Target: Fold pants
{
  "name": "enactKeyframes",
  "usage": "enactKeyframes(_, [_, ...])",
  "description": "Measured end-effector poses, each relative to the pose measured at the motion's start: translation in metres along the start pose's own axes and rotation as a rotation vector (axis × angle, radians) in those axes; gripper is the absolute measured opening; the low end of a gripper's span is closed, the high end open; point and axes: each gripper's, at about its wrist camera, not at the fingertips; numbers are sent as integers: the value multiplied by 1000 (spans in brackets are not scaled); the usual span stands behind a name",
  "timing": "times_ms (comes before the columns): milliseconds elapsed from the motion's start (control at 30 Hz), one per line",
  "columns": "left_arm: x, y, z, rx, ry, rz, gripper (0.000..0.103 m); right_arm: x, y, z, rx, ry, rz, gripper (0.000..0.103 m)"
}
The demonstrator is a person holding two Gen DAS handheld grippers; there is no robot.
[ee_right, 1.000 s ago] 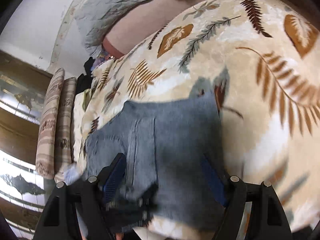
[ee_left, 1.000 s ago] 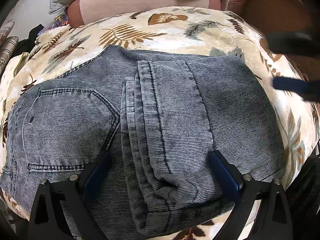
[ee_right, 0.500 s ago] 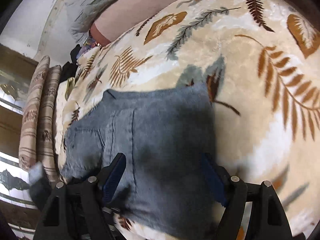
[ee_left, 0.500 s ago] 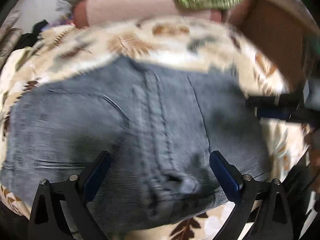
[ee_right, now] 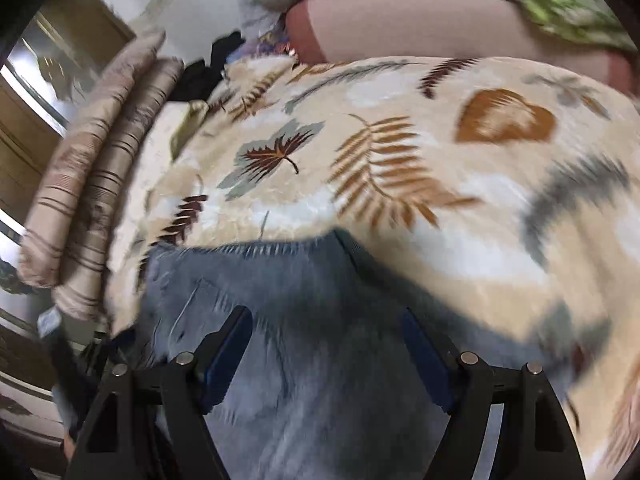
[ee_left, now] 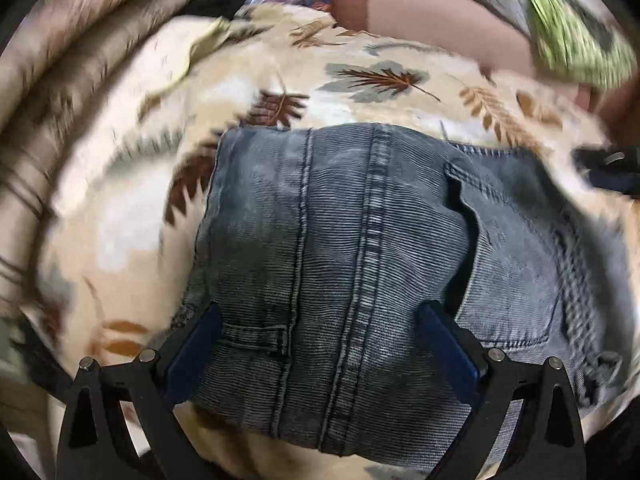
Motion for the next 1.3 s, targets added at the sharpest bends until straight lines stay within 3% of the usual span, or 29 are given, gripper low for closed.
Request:
enactKeyframes(33, [1, -1, 0, -3, -8, -3, 100, 4, 9, 22, 33, -45, -28, 76])
enactKeyframes(67, [0, -1, 0, -9, -7, 11, 100, 3, 12, 37, 66, -74, -30, 55])
enactKeyframes(100, [0, -1, 0, -13, -7, 24, 100, 0, 13, 55, 124, -71, -14, 20])
enactKeyframes(133, [1, -2, 0, -14, -18, 24, 101, 1, 11, 69, 179, -80, -18, 18])
enactKeyframes(200, [2, 1, 3, -20, -40, 21, 102, 13, 11, 65, 161, -138, -87, 8])
enactKeyframes(333, [-1, 3, 4, -27, -38, 20, 103, 18, 20, 55, 122, -252, -120, 4])
enactKeyframes(467, [2, 4, 6, -30, -48, 24, 103, 7, 20, 68, 145, -231, -80, 6])
enactKeyframes(533, [2, 4, 6, -31, -51, 22, 103, 5, 20, 53, 112, -208, -43, 15])
enactKeyframes(567, [2, 3, 5, -33, -48, 23, 103, 7, 19, 46, 96, -208, -53, 43])
enactKeyframes(600, [1, 3, 5, -35, -47, 22, 103, 8, 20, 36, 75, -218, -66, 89])
enactKeyframes(633, [1, 3, 5, -36, -46, 21, 103, 10, 20, 24, 44, -231, -70, 99])
enactKeyframes(733, [1, 3, 5, -38, -46, 21, 103, 5, 22, -6, -61, -184, -43, 101])
enactKeyframes(833, [1, 2, 5, -38, -46, 21, 103, 5, 26, 2, -26, -105, -22, 99])
enactKeyframes(867, [1, 3, 5, -39, -45, 22, 103, 9, 27, 12, -8, -103, -41, 96])
enactKeyframes(933, [2, 3, 6, -37, -45, 21, 103, 13, 27, 40, 64, -121, -74, 65])
enactKeyframes(967, [2, 3, 5, -34, -46, 22, 103, 12, 25, 60, 141, -137, -82, 21])
enactKeyframes(1000, [2, 3, 6, -32, -49, 24, 103, 10, 21, 76, 200, -144, -76, 21])
enactKeyframes(1100, [3, 2, 6, -34, -52, 26, 103, 29, 26, 71, 176, -205, -180, 12])
enactKeyframes(1300, [3, 4, 4, -18, -54, 25, 103, 25, 30, 80, 159, -244, -186, 12])
Point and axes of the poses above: each gripper's, at about its wrist camera, not at the fingertips, and z roughly the way its jaws point, x to its left, y to its top, and after that the axes turned 1 degree about y, right-handed
